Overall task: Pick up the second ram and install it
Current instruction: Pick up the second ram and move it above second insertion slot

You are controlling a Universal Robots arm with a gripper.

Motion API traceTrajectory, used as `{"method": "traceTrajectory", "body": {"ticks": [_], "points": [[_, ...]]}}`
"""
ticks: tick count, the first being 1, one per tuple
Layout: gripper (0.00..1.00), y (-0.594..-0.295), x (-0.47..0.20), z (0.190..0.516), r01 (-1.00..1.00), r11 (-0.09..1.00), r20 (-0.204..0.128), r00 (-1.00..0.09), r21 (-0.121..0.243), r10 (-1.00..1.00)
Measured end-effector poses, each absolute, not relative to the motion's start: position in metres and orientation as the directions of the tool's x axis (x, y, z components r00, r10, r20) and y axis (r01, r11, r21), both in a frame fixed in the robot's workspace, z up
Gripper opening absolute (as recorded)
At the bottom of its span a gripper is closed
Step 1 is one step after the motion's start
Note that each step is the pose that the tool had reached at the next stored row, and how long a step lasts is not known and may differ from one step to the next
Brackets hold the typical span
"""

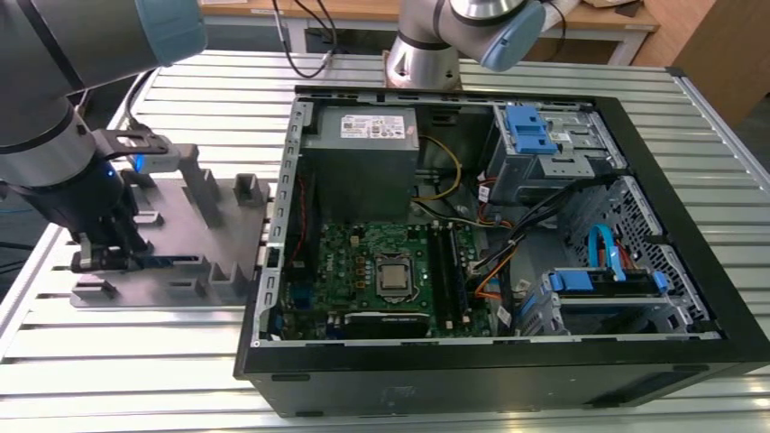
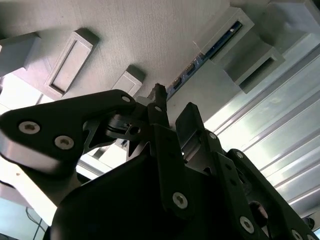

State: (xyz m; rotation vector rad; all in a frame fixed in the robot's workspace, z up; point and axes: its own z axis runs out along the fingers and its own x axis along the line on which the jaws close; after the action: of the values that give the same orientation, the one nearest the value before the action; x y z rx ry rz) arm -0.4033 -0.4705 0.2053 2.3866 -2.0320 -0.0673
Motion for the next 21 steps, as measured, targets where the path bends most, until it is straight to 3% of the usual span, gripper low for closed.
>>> {"method": "traceTrajectory", "body": {"ticks": [21], "points": [[0.36,-0.462,-0.402,0.190,-0.994,-0.101,-0.042,0.100,0.031,-0.994]]}}
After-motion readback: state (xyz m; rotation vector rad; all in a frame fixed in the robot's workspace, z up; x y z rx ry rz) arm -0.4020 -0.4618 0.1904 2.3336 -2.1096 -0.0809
